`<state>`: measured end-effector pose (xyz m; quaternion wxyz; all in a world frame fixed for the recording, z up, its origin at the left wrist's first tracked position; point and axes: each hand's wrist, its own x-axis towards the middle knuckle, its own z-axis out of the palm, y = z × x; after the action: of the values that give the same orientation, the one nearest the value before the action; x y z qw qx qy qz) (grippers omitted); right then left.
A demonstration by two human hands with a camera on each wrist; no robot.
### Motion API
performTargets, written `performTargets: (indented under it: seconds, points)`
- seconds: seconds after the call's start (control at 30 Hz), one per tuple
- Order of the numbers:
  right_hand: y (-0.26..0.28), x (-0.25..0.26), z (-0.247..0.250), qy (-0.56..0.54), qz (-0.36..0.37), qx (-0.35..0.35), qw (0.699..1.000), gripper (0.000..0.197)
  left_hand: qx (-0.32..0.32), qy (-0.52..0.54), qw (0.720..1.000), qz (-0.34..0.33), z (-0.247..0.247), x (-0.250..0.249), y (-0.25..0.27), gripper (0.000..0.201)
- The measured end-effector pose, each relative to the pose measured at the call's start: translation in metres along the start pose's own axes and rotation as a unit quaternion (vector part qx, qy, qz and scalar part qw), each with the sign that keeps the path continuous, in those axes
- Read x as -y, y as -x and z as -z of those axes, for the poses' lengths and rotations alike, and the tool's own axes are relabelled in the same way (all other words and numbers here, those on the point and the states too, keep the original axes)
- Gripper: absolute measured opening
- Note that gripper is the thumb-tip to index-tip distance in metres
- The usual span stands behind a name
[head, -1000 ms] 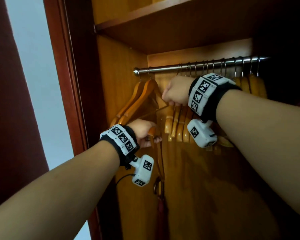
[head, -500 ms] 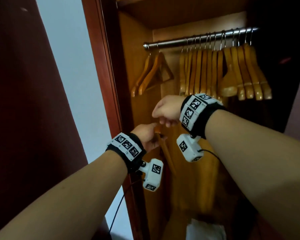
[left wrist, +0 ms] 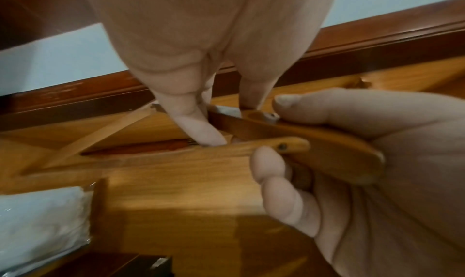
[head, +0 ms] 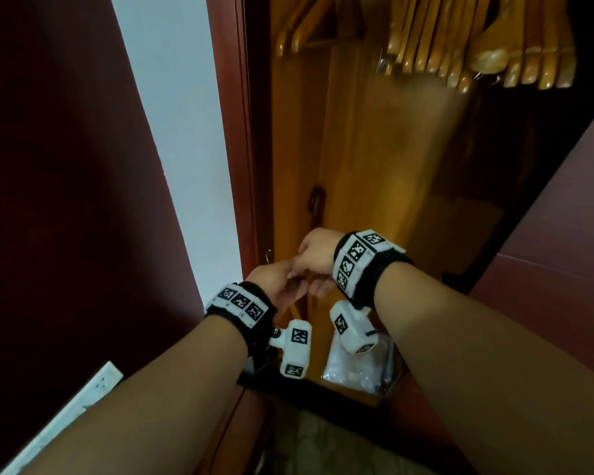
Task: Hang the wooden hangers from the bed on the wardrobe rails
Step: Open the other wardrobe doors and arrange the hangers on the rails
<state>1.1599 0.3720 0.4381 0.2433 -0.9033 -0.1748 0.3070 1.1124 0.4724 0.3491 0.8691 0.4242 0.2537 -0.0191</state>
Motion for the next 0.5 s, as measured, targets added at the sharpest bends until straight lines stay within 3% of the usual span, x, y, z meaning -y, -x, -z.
performTargets:
  seconds: [0.17, 0.27, 0.4, 0.5]
  points:
    - [-0.012, -0.039, -0.022, -0.02, -0.02, -0.072, 0.997, 0.021, -0.041, 0.036, 0.998, 0.034, 0.012, 0.039, -0.012, 0.028]
    - [-0.014, -0.068, -0.032, -0.108, -0.003, -0.139, 0.984, 0.014, -0.086, 0.022, 0.995, 0.049, 0.017, 0.056, -0.02, 0.024]
    - [-0.013, -0.104, -0.029, -0.199, 0.015, -0.181, 0.963, 0.019, -0.186, 0.038, 0.98, 0.053, 0.038, 0.078, -0.025, 0.021]
    - [-0.018, -0.126, -0.019, -0.281, 0.009, -0.199, 0.939, 0.033, -0.216, 0.023, 0.975, 0.043, 0.053, 0.086, -0.024, 0.012]
